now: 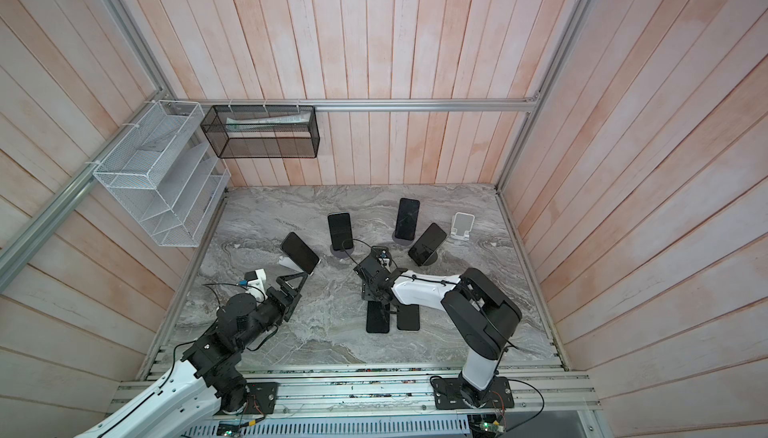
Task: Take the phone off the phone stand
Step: 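Open the right gripper to release the green phone, then move the right gripper over the emptied dark round stand and close on it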
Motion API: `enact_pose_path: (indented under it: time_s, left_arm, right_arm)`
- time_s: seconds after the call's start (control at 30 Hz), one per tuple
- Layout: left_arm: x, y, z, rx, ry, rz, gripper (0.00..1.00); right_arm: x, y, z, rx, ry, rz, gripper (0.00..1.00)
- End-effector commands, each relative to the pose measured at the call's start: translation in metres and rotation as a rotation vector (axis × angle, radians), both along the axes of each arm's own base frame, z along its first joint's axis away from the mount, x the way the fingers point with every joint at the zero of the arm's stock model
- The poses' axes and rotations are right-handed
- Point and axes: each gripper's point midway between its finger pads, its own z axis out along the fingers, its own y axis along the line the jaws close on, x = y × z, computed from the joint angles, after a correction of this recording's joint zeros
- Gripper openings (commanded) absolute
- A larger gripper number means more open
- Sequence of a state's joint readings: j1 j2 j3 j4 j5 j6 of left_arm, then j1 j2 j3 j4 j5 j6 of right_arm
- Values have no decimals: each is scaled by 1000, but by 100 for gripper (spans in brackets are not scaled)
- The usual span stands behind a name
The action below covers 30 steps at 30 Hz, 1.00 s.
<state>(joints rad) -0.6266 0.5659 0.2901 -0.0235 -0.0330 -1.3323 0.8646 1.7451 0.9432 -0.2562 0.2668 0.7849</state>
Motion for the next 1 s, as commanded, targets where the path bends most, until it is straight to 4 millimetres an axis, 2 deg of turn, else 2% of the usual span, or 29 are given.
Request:
enact_pose_path:
  time_s: [0.0,0.4,0.73,0.83,0.97]
  left_arm:
    - [-1,0,7,-13,-6,-6,100]
    - [-9,10,14,-24,-20,15,100]
    - [-11,14,18,-25,-43,26,100]
    - [-12,12,18,-30,-41,9,100]
    - [-16,10,18,-27,-49,-11,100]
  right_arm:
    - [-23,-10,-32,-65,119,6,73]
    - [-27,-14,-38,-144,140,5,76]
    - [-30,-18,-33,-202,142,0,78]
    - [-29,-17,-24,-203,132,10,79]
    - [-22,-9,5,-164,83,29,82]
